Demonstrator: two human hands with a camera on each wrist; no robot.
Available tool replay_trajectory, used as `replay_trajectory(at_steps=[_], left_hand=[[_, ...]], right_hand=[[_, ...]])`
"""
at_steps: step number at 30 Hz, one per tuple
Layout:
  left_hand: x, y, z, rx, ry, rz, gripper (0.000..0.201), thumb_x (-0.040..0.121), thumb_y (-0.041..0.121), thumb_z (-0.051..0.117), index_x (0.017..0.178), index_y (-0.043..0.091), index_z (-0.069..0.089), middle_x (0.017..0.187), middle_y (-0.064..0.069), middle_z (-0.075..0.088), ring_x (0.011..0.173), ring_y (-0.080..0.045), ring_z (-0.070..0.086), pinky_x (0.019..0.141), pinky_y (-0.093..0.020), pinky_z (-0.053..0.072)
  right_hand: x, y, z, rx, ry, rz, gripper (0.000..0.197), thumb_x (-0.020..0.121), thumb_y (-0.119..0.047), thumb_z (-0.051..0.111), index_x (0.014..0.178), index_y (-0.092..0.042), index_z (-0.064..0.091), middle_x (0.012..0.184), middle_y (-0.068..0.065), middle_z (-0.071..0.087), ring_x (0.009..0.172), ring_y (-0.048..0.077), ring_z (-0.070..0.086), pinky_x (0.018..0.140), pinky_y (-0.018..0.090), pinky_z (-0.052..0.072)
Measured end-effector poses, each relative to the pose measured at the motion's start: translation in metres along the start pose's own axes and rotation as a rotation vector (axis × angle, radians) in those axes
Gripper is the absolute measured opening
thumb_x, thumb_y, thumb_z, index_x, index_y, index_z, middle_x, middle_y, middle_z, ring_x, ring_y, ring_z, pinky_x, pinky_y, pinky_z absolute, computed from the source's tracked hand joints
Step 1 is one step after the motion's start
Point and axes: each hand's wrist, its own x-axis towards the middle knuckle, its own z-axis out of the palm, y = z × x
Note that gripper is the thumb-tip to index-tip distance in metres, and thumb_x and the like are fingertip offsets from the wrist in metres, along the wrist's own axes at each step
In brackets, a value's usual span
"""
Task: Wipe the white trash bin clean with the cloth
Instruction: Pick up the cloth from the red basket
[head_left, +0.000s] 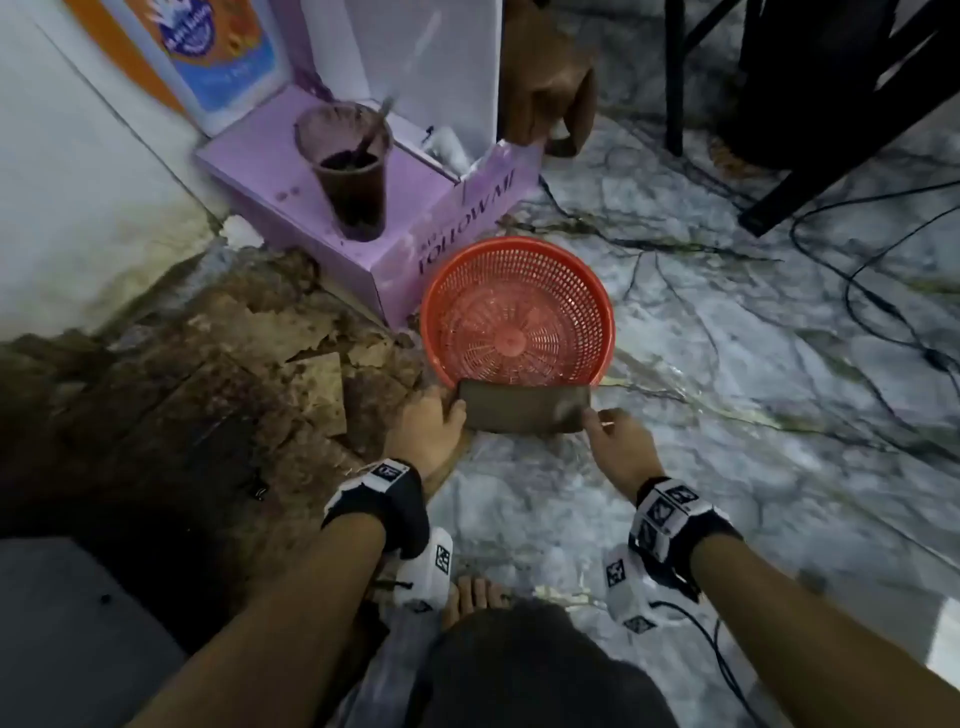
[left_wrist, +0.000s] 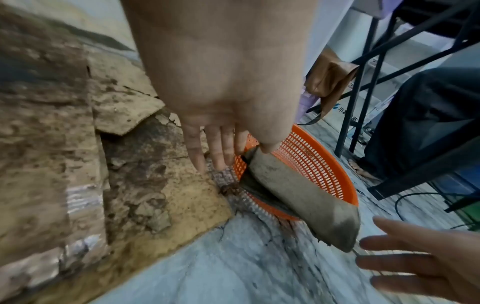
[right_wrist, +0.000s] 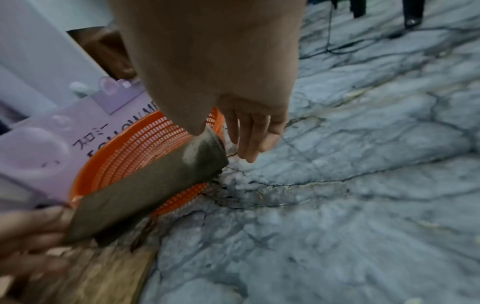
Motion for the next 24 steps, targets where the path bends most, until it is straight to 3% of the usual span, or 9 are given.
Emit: replay_trajectory(at_steps=[3, 6, 8, 10, 13, 16, 20, 22, 24], left_hand=[[0.009, 0.001, 0.006, -0.085, -0.001, -0.009, 0.036, 0.108, 0.031, 0.052, 0.132, 0.005, 0.059, 0.125, -0.022, 0.068, 0.12, -0.039, 0.062, 0.098, -0.043, 0.048], [0.01, 0.001, 0.014, -0.333, -0.001, -0.079, 0.034, 0.109, 0.026, 0.054, 0.132, 0.002, 0.062, 0.125, -0.017, 0.068, 0.122, -0.034, 0.062, 0.102, -0.036, 0.046], [0.011, 0.0, 0.019, -0.465, 0.04, -0.112, 0.029, 0.108, 0.022, 0.056, 0.127, 0.002, 0.064, 0.114, -0.011, 0.068, 0.118, -0.031, 0.063, 0.094, -0.03, 0.045], [0.013, -0.004, 0.025, -0.501, 0.05, -0.092, 0.017, 0.106, 0.017, 0.058, 0.114, 0.005, 0.066, 0.099, -0.005, 0.067, 0.104, -0.029, 0.065, 0.08, -0.026, 0.044], [0.009, -0.011, 0.03, -0.481, 0.065, -0.039, 0.011, 0.106, 0.015, 0.059, 0.095, 0.013, 0.064, 0.08, 0.004, 0.063, 0.084, -0.018, 0.06, 0.066, -0.02, 0.041], [0.006, -0.017, 0.028, -0.447, 0.078, 0.021, 0.02, 0.105, 0.017, 0.061, 0.087, 0.023, 0.063, 0.079, 0.006, 0.065, 0.076, -0.012, 0.061, 0.072, -0.028, 0.043], [-0.007, -0.009, 0.015, -0.415, 0.109, 0.048, 0.013, 0.104, 0.018, 0.062, 0.091, 0.02, 0.063, 0.08, 0.007, 0.065, 0.076, -0.009, 0.061, 0.067, -0.021, 0.041], [-0.018, -0.004, 0.001, -0.413, 0.138, 0.064, 0.008, 0.104, 0.02, 0.063, 0.096, 0.019, 0.063, 0.08, 0.007, 0.064, 0.076, -0.009, 0.06, 0.069, -0.024, 0.042], [-0.027, 0.0, -0.015, -0.387, 0.2, 0.094, 0.01, 0.103, 0.021, 0.063, 0.094, 0.021, 0.062, 0.074, 0.01, 0.061, 0.069, -0.004, 0.056, 0.07, -0.028, 0.04]], right_hand=[[0.018, 0.0, 0.002, 0.104, -0.114, -0.015, 0.05, 0.105, -0.046, 0.047, 0.132, -0.006, 0.061, 0.128, 0.014, 0.067, 0.113, 0.031, 0.062, 0.087, 0.032, 0.044], [0.025, 0.002, 0.011, 0.17, -0.125, 0.012, 0.049, 0.103, -0.045, 0.051, 0.136, -0.009, 0.056, 0.131, 0.012, 0.065, 0.118, 0.03, 0.061, 0.093, 0.034, 0.046], [0.028, 0.006, 0.012, 0.285, -0.066, 0.033, 0.053, 0.102, -0.043, 0.055, 0.144, -0.013, 0.046, 0.13, 0.008, 0.064, 0.116, 0.027, 0.062, 0.09, 0.032, 0.045], [0.033, 0.008, 0.013, 0.324, -0.069, 0.009, 0.053, 0.101, -0.041, 0.058, 0.146, -0.015, 0.046, 0.129, 0.004, 0.064, 0.114, 0.023, 0.063, 0.092, 0.034, 0.048], [0.036, 0.013, 0.016, 0.265, -0.093, -0.04, 0.045, 0.101, -0.041, 0.058, 0.134, -0.012, 0.061, 0.125, 0.005, 0.069, 0.11, 0.023, 0.065, 0.093, 0.034, 0.05], [0.031, 0.013, 0.013, 0.19, -0.049, -0.069, 0.041, 0.102, -0.043, 0.056, 0.12, -0.008, 0.069, 0.11, 0.009, 0.073, 0.098, 0.023, 0.065, 0.083, 0.03, 0.046], [0.018, 0.006, 0.002, 0.146, -0.005, -0.221, 0.037, 0.103, -0.041, 0.055, 0.109, -0.008, 0.069, 0.099, 0.009, 0.073, 0.091, 0.024, 0.067, 0.076, 0.033, 0.049], [0.011, -0.001, -0.006, 0.154, 0.007, -0.299, 0.036, 0.103, -0.042, 0.054, 0.105, -0.009, 0.068, 0.095, 0.008, 0.072, 0.088, 0.023, 0.067, 0.079, 0.04, 0.054], [0.002, -0.013, -0.017, 0.155, 0.022, -0.384, 0.035, 0.102, -0.043, 0.055, 0.094, -0.011, 0.066, 0.083, 0.006, 0.07, 0.077, 0.023, 0.066, 0.072, 0.042, 0.054]])
